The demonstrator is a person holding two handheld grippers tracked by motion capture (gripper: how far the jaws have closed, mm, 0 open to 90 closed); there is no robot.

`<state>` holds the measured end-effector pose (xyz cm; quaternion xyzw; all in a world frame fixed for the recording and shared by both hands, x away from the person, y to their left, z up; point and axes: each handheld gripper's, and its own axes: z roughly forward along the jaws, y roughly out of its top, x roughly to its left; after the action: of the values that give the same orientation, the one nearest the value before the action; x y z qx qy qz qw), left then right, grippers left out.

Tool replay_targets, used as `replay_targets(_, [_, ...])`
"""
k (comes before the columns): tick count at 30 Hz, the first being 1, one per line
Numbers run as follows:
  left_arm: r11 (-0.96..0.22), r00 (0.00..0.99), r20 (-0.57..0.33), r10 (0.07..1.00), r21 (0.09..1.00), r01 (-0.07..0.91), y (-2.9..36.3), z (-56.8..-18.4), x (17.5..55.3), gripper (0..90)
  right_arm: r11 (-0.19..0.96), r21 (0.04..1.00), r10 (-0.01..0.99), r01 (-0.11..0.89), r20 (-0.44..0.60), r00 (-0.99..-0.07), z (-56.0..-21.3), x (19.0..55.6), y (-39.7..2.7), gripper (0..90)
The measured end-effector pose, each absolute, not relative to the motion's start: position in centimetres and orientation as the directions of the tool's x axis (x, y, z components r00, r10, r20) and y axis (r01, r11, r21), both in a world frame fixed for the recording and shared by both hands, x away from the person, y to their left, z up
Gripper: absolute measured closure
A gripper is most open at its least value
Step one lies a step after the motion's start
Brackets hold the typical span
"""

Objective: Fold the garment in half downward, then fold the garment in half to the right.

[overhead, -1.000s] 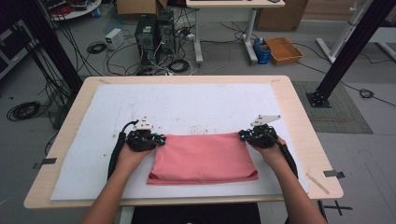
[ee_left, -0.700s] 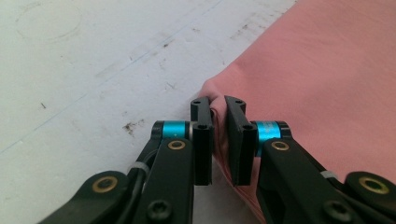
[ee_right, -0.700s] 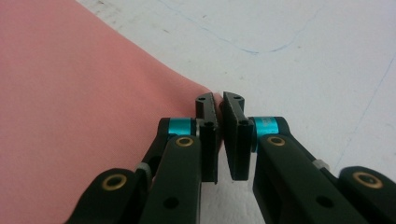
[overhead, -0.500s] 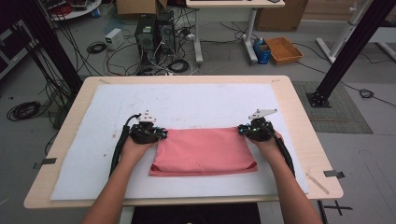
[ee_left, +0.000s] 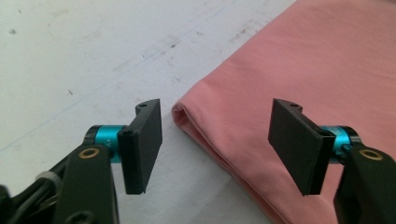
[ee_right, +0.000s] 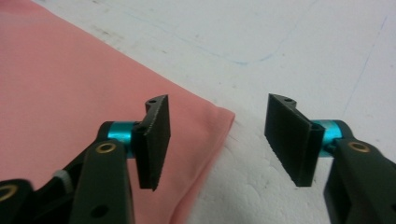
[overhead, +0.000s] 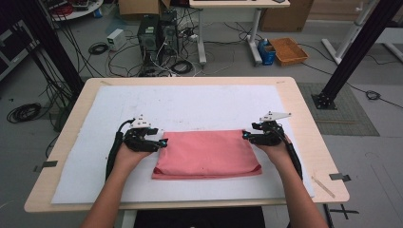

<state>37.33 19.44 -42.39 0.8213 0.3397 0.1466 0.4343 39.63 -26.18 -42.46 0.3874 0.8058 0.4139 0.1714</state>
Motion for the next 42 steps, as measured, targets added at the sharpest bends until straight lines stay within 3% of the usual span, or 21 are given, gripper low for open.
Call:
replay_targets(6, [-0.371, 0.735, -0.056, 0.676, 0.836, 0.405, 19.9, -41.6, 35.8, 26.9, 0.336, 0.826, 0.753, 0.453, 0.054, -0.655, -41.7, 38.7, -26.2, 34.3])
replay_targets(12, [-0.334, 0.691, -0.080, 0.718, 0.832, 0.443, 21.3, -40.9, 34.2, 18.3, 0.296, 0.838, 0.746, 0.458, 0.097, -0.659, -41.3, 38.5, -26.8, 24.5])
replay_targets(18, [-0.310, 0.687, -0.100, 0.720, 0.839, 0.447, 22.2, -40.8, 33.2, 18.2, 0.290, 0.842, 0.728, 0.454, 0.114, -0.676, -40.9, 38.3, -26.7, 21.7])
replay_targets(35, [-0.379, 0.699, -0.110, 0.706, 0.775, 0.505, 21.0, -42.9, 31.4, 18.3, 0.340, 0.851, 0.669, 0.400, 0.079, -0.739, -39.2, 38.6, -23.8, 21.7])
replay_targets(42, [-0.410, 0.714, -0.133, 0.687, 0.741, 0.533, 20.2, -44.3, 30.4, 27.2, 0.369, 0.844, 0.651, 0.390, 0.065, -0.757, -38.9, 39.1, -22.0, 21.7])
